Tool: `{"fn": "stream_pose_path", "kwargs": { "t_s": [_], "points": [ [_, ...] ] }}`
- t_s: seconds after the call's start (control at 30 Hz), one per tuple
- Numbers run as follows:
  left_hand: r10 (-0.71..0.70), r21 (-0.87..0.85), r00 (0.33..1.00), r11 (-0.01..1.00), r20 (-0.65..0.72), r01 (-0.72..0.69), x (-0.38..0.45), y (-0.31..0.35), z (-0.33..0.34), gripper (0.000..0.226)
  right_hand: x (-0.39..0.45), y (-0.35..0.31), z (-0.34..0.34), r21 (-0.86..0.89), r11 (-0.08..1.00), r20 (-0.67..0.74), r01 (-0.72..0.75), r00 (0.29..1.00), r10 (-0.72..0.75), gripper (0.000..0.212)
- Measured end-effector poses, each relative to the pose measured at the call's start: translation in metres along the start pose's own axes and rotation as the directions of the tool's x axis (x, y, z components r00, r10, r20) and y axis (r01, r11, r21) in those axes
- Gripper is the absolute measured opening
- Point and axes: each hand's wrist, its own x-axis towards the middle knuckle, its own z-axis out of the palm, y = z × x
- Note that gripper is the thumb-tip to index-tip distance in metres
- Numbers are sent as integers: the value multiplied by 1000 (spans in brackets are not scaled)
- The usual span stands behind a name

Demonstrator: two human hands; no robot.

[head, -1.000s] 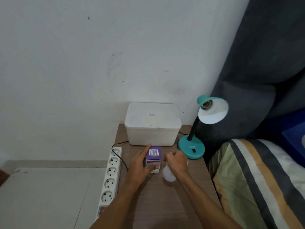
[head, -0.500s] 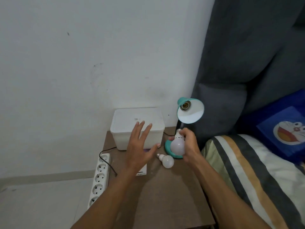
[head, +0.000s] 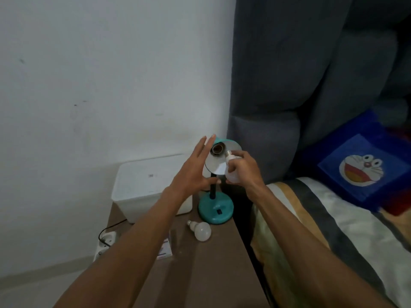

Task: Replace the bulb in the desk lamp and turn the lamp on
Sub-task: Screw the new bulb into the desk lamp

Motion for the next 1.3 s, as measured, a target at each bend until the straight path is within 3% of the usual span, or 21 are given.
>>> {"fn": "stream_pose_path", "kwargs": {
  "t_s": [0.07,0.23,0.47,0.57,0.7,0.83,1.07,1.3],
  "points": [
    [20,8,1000,1000,10,-20,4,-3,3,126,0,3,-1,-170,983,3,75,997,-76,70],
    [101,10,994,995,-47,-101,5,-8,8,110,8,15,2,-304,919,-34,251,961,-274,55],
    [165,80,985,984,-47,-160,5,-14,7,106,6,32,17,-577,716,-60,392,854,-516,64],
    [163,77,986,984,-45,-160,6,-16,6,104,7,33,19,-567,699,-61,435,825,-562,68],
    [141,70,989,988,-37,-138,5,-16,7,104,6,35,22,-512,700,-61,498,792,-608,55],
    [134,66,990,989,-48,-131,5,-12,6,98,5,40,20,-523,655,-17,545,762,-647,62],
    [135,71,989,989,-60,-131,2,-12,4,96,8,31,15,-518,748,-119,414,832,-542,49],
    [123,63,991,991,-49,-120,5,-11,4,97,6,32,21,-508,749,-149,425,814,-562,45]
  ]
}}
